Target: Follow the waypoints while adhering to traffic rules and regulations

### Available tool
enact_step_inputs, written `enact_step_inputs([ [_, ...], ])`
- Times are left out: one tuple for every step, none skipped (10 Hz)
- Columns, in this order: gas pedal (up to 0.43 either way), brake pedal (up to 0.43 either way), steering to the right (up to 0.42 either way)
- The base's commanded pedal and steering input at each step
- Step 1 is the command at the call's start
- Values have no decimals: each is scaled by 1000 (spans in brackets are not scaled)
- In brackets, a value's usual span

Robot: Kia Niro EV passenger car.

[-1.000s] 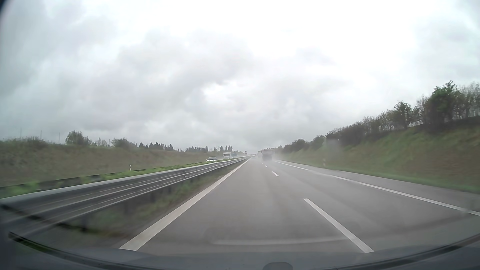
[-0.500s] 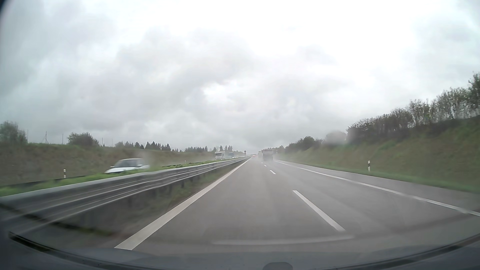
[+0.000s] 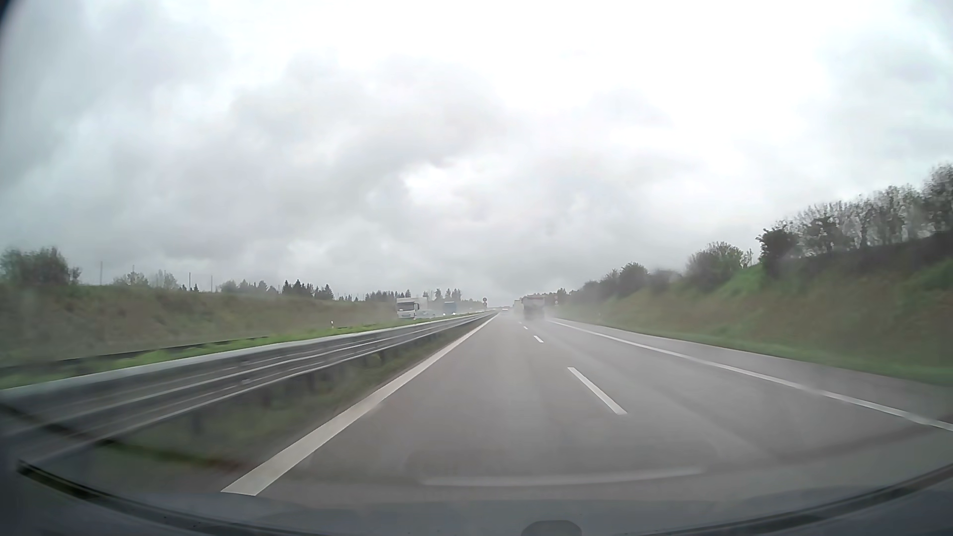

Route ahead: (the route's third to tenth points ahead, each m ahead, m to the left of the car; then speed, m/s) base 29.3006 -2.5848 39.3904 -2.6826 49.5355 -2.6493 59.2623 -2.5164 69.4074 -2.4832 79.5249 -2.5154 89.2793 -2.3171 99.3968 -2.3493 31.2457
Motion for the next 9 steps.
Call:
enact_step_inputs([
  [287,0,-2],
  [287,0,-2],
  [287,0,-2],
  [287,0,-2],
  [287,0,-1],
  [280,0,-2],
  [280,0,-2],
  [280,0,-2],
  [280,0,-1],
])
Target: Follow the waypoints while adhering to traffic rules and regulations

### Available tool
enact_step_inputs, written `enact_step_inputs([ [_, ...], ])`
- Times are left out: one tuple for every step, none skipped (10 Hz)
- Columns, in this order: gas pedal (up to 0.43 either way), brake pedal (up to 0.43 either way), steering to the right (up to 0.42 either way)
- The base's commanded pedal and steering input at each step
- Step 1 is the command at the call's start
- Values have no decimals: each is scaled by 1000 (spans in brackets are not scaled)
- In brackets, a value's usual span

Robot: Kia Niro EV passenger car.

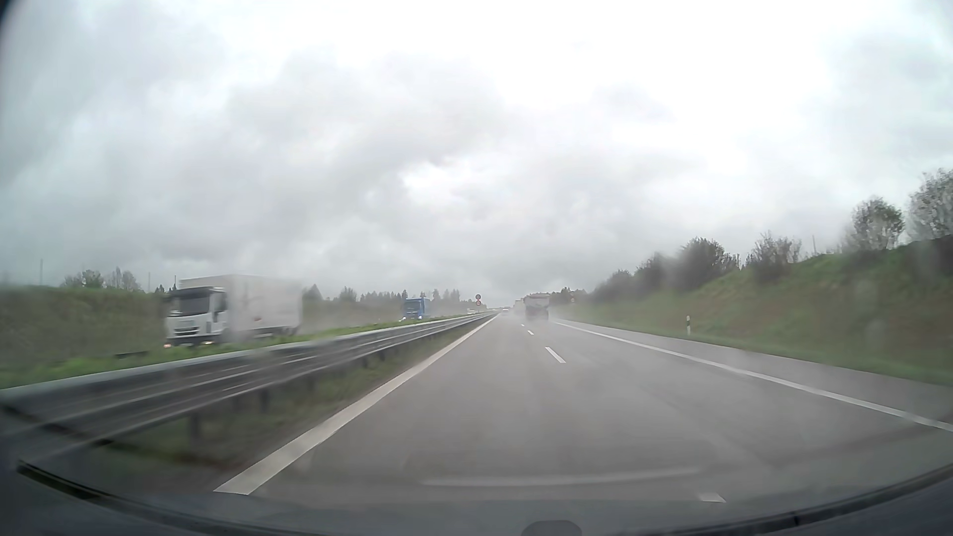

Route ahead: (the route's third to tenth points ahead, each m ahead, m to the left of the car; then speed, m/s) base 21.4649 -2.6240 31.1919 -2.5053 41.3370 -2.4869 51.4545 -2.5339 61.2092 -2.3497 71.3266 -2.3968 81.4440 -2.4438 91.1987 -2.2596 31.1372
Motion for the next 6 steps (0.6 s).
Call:
enact_step_inputs([
  [280,0,-1],
  [280,0,-2],
  [280,0,-2],
  [280,0,-1],
  [268,0,-1],
  [268,0,-1],
])
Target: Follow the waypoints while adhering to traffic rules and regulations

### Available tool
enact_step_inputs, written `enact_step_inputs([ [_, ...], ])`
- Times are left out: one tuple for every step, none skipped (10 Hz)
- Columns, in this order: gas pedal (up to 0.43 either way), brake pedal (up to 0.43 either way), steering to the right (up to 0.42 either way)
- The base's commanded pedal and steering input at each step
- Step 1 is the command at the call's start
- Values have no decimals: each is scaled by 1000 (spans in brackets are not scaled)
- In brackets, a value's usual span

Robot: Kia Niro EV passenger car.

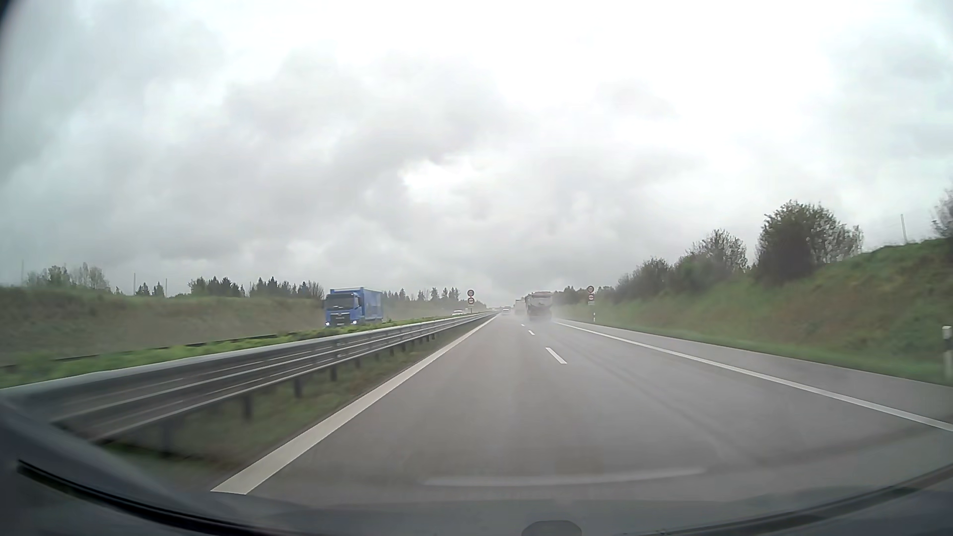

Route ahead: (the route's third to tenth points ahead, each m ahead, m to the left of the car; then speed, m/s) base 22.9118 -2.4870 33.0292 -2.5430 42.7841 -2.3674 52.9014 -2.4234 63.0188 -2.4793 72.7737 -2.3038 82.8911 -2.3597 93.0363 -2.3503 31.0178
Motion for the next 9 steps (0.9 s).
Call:
enact_step_inputs([
  [268,0,-1],
  [268,0,-1],
  [260,0,-1],
  [260,0,-1],
  [260,0,-1],
  [260,0,-1],
  [260,0,-1],
  [268,0,-1],
  [268,0,-1],
])
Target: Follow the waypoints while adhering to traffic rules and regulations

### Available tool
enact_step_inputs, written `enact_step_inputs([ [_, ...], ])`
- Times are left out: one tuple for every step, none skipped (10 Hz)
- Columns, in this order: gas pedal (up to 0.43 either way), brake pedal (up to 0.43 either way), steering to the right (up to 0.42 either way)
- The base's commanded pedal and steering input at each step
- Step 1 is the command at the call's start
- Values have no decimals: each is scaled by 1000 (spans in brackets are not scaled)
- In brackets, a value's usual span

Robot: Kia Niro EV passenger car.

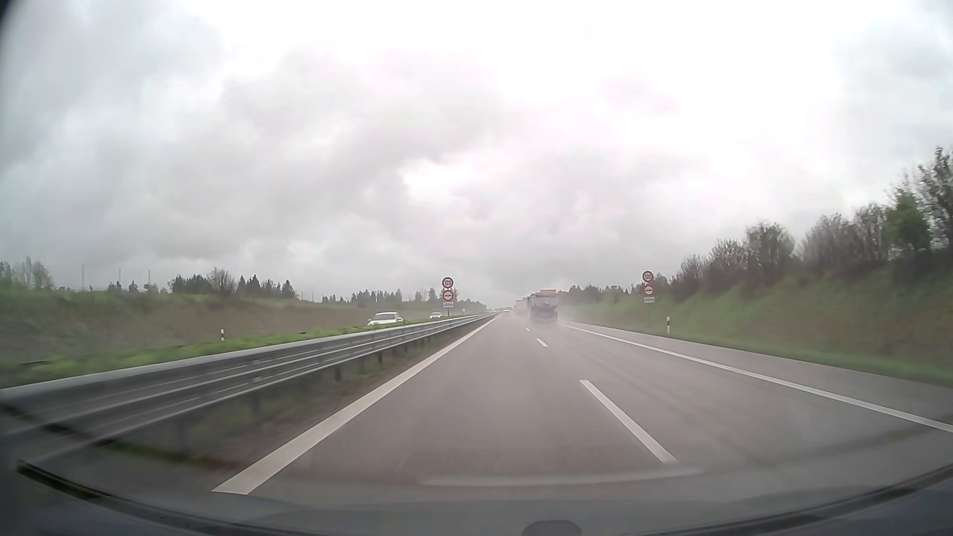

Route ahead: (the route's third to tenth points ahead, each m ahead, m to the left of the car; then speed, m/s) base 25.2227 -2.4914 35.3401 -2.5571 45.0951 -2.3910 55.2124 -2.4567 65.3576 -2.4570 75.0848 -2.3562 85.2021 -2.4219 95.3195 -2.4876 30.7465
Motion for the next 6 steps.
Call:
enact_step_inputs([
  [268,0,-1],
  [268,0,-1],
  [268,0,-1],
  [268,0,-1],
  [268,0,-1],
  [268,0,-1],
])
